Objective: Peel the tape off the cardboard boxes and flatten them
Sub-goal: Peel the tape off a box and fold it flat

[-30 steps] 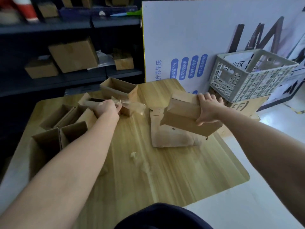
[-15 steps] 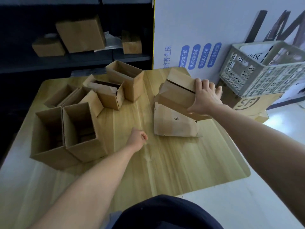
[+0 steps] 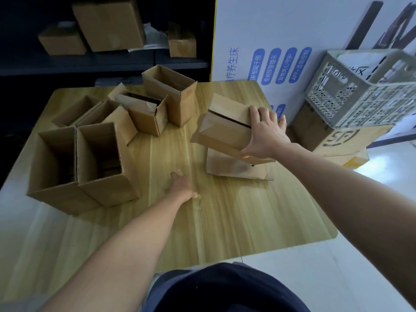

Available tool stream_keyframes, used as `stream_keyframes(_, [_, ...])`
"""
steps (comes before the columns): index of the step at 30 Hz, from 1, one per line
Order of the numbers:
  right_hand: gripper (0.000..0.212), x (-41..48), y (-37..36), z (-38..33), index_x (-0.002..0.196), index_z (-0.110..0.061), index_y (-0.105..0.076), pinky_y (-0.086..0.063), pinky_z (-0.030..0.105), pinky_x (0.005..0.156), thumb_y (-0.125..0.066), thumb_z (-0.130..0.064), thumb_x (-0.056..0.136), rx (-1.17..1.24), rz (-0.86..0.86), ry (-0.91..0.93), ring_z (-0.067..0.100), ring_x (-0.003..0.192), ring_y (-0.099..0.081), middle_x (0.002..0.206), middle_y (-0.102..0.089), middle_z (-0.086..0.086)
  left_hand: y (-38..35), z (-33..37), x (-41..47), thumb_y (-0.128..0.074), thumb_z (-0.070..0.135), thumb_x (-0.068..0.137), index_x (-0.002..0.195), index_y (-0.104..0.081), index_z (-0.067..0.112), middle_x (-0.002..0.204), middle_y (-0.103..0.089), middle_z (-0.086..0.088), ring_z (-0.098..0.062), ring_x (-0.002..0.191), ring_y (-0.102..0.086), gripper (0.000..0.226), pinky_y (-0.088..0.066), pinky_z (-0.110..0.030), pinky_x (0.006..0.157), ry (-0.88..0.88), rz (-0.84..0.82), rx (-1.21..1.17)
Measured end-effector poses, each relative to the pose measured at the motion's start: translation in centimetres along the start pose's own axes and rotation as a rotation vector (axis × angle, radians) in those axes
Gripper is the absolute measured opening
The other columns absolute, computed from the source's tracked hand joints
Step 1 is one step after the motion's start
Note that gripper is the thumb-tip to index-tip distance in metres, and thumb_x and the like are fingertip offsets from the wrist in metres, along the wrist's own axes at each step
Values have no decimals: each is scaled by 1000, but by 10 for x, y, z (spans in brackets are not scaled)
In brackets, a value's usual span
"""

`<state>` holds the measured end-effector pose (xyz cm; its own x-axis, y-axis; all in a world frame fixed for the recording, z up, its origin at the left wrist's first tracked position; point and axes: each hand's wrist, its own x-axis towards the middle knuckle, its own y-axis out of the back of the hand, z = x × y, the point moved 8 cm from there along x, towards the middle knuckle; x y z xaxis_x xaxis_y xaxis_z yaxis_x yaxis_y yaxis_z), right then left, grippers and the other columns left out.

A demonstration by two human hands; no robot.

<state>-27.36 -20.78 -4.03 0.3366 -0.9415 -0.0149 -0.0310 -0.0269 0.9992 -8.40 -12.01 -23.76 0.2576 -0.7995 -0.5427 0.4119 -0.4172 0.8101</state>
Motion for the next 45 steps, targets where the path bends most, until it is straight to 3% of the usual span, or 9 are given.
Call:
stream_keyframes(10, [123, -8, -18, -30, 149, -17, -3, -8, 61, 114, -77, -53, 57, -20, -63, 43, 33, 134, -23, 143, -24, 9, -6, -22, 0, -79, 33, 73, 147, -15, 3, 151, -10, -18, -32, 130, -40, 102, -39, -47, 105, 85, 0, -241])
stream_keyframes(14, [123, -7, -22, -40, 149, -17, -3, -8, 61, 114, -77, -52, 57, -25, -84, 31, 33, 134, -22, 143, -24, 9, -7, -37, 2, -81, 33, 70, 131, -49, 8, 142, -43, -8, -25, 125, -49, 73, -38, -46, 106, 43, 18, -320])
stream_keyframes(21, [121, -6, -32, -72, 148, -16, -7, -9, 63, 112, -77, -54, 56, -76, -106, 45, 34, 133, -24, 141, -26, 10, 8, -42, -13, -52, 3, 90, 143, -41, 13, 158, -18, 0, -15, 144, -21, 55, -19, -22, 115, -165, -158, -318])
stream_keyframes(27, [120, -9, -49, -100, 148, -16, -6, -8, 64, 112, -77, -51, 57, -98, -150, 61, 35, 134, -24, 142, -25, 10, 16, -64, -18, -45, 2, 83, 112, -59, 5, 120, -54, -6, -16, 97, -49, 33, -38, -27, 81, -109, -167, -470])
stream_keyframes(29, [120, -12, -55, -101, 148, -16, -7, -9, 64, 112, -77, -51, 57, -86, -167, 36, 34, 133, -25, 141, -26, 11, 19, -74, -15, -44, 1, 85, 104, -52, 8, 105, -50, -6, -16, 92, -49, 21, -40, -32, 85, -79, -104, -515])
stream_keyframes(32, [122, -14, -59, -100, 148, -16, -7, -9, 64, 112, -78, -51, 56, -71, -177, 11, 34, 133, -25, 140, -26, 10, 28, -91, -13, -46, -4, 91, 125, -42, 7, 121, -48, -7, -22, 104, -53, 36, -45, -29, 85, -35, 81, -594])
stream_keyframes(36, [121, -15, -57, -102, 148, -15, -7, -9, 64, 112, -78, -51, 56, -66, -178, -2, 34, 133, -25, 140, -26, 11, 46, -100, -13, -64, -7, 81, 118, -49, 8, 120, -51, -5, -22, 100, -54, 42, -51, -29, 79, -16, 251, -600])
stream_keyframes(41, [120, -17, -51, -104, 147, -15, -8, -10, 64, 112, -78, -50, 56, -55, -163, -23, 35, 132, -25, 139, -27, 11, 34, -95, -11, -81, 13, 72, 127, -46, 7, 130, -42, -9, -28, 116, -51, 65, -44, -36, 101, 32, 72, -632])
stream_keyframes(45, [118, -15, -40, -100, 146, -16, -10, -11, 64, 111, -78, -50, 56, -25, -134, -50, 35, 131, -27, 138, -28, 11, 38, -84, -14, -76, -1, 73, 126, -43, 9, 133, -30, -10, -21, 102, -47, 63, -42, -19, 81, 4, 116, -613])
